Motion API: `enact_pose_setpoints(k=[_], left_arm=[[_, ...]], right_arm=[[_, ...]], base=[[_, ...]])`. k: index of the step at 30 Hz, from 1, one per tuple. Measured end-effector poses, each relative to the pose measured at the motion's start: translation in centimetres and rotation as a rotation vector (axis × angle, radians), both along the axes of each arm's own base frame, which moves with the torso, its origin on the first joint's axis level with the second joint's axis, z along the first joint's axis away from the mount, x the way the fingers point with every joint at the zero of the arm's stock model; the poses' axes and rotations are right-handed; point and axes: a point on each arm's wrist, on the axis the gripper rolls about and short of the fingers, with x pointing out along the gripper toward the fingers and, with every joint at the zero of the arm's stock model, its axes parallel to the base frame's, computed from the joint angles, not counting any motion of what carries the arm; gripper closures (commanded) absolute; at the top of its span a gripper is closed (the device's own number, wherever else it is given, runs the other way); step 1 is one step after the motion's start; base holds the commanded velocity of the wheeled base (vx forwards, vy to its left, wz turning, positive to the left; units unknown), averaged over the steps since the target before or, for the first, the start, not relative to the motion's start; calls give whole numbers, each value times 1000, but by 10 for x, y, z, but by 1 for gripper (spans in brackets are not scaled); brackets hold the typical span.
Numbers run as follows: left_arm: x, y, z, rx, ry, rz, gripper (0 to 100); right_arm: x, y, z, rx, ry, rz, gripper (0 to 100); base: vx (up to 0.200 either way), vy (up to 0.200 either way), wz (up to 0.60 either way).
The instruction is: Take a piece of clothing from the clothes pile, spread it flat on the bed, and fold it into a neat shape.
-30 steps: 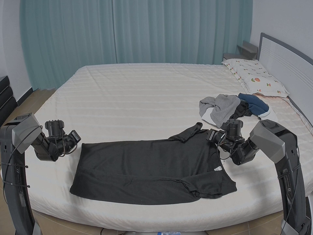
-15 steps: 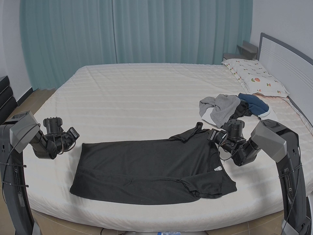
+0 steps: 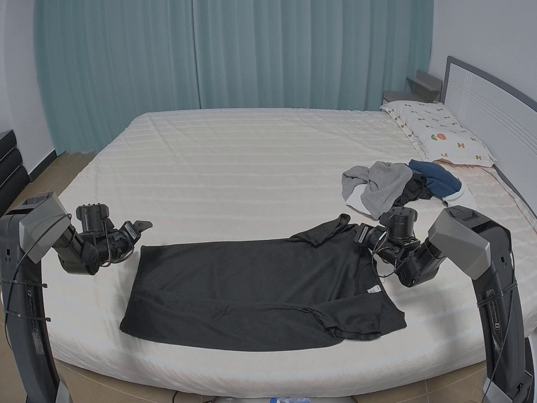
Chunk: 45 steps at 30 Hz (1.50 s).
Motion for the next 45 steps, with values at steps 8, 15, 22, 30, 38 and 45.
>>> enact_pose_setpoints(k=[8,15,22,30,38,45], left_arm=[[0,-2,-9,26,10,-21,0],[2,-9,-21,58,23,-48,100],[2,-11,-26,58,33,-52,100],[-1,-11,-28,61,44,-35,100],[-4,-8,-20,53,-29,45,100],[-11,-1,-7,44,-38,66,100]], right_arm=[[-1,4,-1,12,6,6,100],[-2,6,-1,14,6,9,100],[-2,6,-1,24,8,5,100],[-1,6,3,68,3,-9,100],[-2,4,17,157,-14,-32,100],[-6,-5,19,166,-31,-46,100]], base=[[0,0,0],[0,0,0],[0,0,0],[0,0,0],[0,0,0],[0,0,0]])
